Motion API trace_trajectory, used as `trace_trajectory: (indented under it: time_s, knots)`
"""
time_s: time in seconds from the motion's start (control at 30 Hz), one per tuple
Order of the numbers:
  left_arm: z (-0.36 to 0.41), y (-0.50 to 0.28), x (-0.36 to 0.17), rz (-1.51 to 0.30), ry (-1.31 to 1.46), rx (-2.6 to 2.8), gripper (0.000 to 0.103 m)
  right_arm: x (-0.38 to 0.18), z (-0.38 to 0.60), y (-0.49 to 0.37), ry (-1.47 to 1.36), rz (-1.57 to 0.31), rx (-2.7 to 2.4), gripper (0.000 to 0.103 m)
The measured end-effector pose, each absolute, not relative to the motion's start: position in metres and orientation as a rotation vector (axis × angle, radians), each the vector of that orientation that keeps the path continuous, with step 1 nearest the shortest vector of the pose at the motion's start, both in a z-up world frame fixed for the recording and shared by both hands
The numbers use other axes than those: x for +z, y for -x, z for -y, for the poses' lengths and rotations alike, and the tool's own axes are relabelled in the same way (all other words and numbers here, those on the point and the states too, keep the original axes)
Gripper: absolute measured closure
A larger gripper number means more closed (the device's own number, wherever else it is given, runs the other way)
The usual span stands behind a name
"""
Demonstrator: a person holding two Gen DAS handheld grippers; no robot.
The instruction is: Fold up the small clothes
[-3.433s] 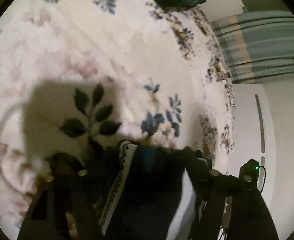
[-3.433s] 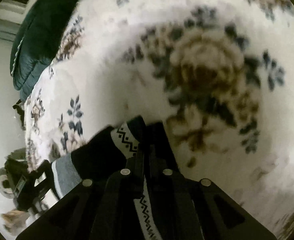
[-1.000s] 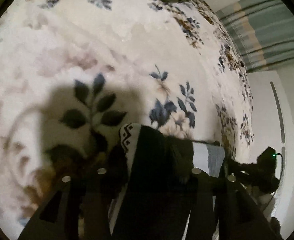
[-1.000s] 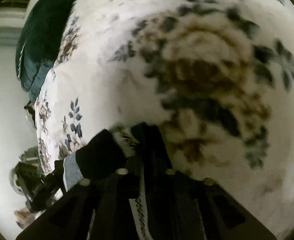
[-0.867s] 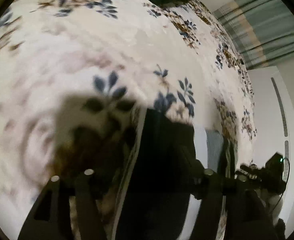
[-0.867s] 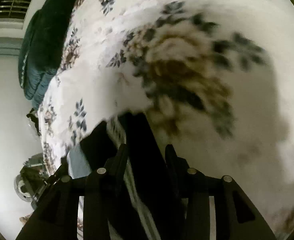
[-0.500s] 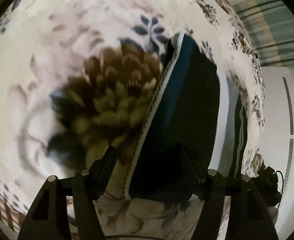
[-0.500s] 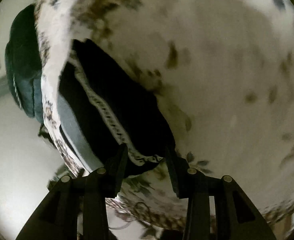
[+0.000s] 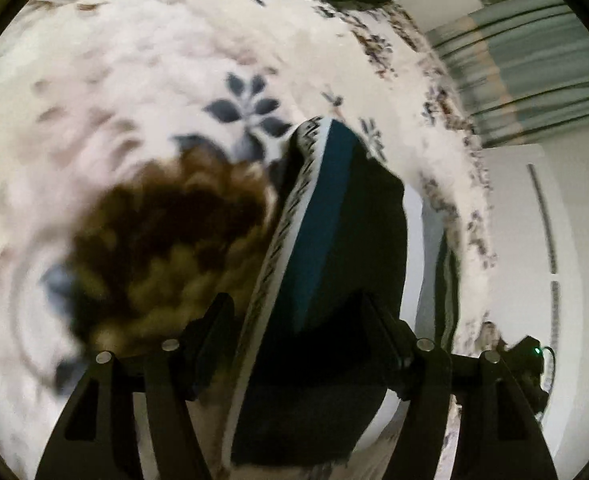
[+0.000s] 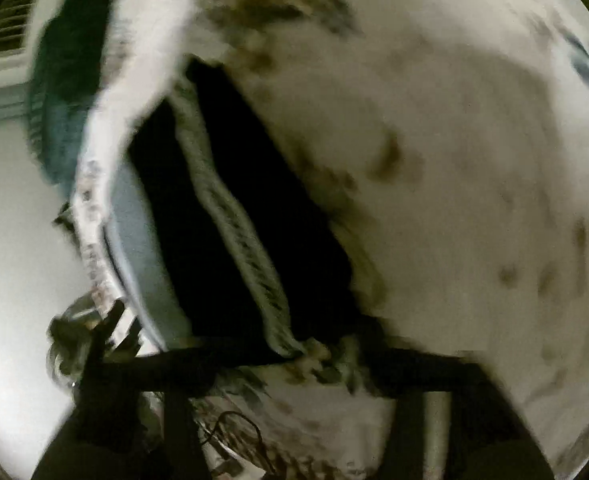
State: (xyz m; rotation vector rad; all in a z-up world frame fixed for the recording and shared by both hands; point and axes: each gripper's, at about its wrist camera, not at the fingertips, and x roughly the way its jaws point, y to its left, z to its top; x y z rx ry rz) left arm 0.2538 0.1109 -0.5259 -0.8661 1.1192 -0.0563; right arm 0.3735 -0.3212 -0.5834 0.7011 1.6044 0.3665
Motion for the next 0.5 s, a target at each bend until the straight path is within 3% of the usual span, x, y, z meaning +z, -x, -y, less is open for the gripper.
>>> trace_trajectory:
  time_s: [0.17,0.37,0.4,0.43,0.47,0.5]
  knots:
    - [-0.107,-0.29,-0.561,-1.138,0.937,-0.213,0.031,-0.631,0.299,-0.429,-0.743,-1.644,0.61,0.014]
    - [-0.096,-0.318,-0.562,-1.091,0.984,-0.349,0.031,-0.666,0.239,-0.456,-0.728,-1.729,0.894,0.013]
    - [-0.093,-0.321,-0.559,-1.086,0.979,-0.353,0.035,-0.664,0.228,-0.455,-0.706,-1.733,0.93,0.015]
    - [-0.091,-0.323,-0.557,-1.087,0.975,-0.361,0.054,-0.662,0.221,-0.454,-0.702,-1.731,0.95,0.024]
    - [-0.09,-0.324,-0.553,-1.093,0.954,-0.351,0.068,-0.661,0.215,-0.452,-0.687,-1.734,0.944,0.039]
    - [-0.09,-0.327,-0.549,-1.098,0.932,-0.338,0.073,-0.661,0.214,-0.451,-0.67,-1.726,0.903,0.051]
